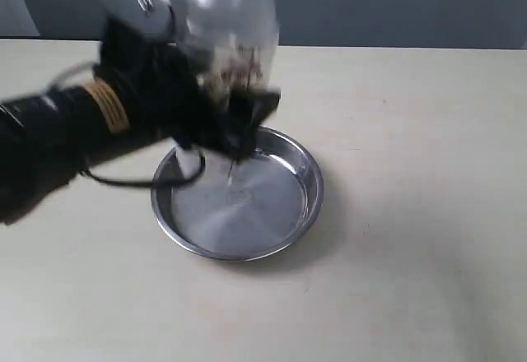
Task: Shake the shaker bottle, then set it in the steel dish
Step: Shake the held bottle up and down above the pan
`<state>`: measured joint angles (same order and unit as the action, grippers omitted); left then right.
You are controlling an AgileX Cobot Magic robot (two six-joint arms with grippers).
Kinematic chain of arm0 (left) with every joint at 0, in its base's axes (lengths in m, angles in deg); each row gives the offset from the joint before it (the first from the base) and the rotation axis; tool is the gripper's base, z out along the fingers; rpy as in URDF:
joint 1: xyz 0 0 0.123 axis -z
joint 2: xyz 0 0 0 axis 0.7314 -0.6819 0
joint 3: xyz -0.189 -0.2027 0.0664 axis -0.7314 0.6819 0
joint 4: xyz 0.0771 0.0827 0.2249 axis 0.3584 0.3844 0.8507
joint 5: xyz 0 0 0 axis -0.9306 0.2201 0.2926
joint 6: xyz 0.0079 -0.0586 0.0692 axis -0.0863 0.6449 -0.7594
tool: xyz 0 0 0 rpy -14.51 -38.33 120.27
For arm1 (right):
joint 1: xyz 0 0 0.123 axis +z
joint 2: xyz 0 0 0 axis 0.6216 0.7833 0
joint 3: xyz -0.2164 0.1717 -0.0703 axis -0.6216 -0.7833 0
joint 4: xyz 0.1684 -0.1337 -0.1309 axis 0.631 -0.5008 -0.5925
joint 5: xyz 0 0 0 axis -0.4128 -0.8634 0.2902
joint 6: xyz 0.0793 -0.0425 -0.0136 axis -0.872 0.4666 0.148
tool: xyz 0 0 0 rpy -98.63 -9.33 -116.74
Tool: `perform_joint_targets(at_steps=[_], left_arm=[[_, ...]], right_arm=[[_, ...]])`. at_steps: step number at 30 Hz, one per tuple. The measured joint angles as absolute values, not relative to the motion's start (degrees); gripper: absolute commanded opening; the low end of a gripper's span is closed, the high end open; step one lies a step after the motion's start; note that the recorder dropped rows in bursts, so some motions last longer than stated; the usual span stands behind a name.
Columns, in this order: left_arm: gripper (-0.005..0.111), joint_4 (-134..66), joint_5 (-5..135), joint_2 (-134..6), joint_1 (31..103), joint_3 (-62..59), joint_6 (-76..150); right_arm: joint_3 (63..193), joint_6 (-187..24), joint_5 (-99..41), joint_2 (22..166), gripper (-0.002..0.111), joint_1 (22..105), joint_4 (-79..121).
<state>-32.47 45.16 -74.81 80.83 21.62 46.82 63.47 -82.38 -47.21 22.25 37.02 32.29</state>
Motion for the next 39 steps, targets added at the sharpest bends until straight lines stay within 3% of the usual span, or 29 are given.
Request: perform_joint_targets(at_steps=[4, 9, 15, 21, 28, 34, 39], left_arm=[[0.0, -31.44, 50.84, -74.06, 80.83, 20.53, 46.82], [0.0, -30.92, 45.34, -68.18, 80.83, 12.27, 46.71], [0.0, -32.39, 50.09, -75.03, 80.83, 19.34, 46.83], [0.0, -31.34, 45.86, -67.12, 80.83, 13.93, 46.72], [0.0, -33.83, 47.2, -72.56, 80.83, 21.68, 46.8], [0.0, -33.83, 41.6, -67.37, 80.83, 16.62, 47.26], [0.0, -33.83, 42.87, -74.51, 80.83, 22.72, 47.02]], right_arm=[[63.47, -82.38, -47.21, 22.25, -0.001, 37.02, 32.29], [63.47, -82.38, -47.21, 22.25, -0.001, 37.02, 32.29], [63.47, -82.38, -47.21, 22.25, -0.001, 37.02, 32.29], [63.47, -82.38, -47.21, 22.25, -0.001, 37.02, 32.29], [63.47, -82.38, -47.21, 22.25, -0.001, 37.02, 32.29], [63.47, -82.38, -47.21, 22.25, -0.001, 37.02, 32.29], [63.47, -82.38, -47.21, 22.25, -0.001, 37.02, 32.29]])
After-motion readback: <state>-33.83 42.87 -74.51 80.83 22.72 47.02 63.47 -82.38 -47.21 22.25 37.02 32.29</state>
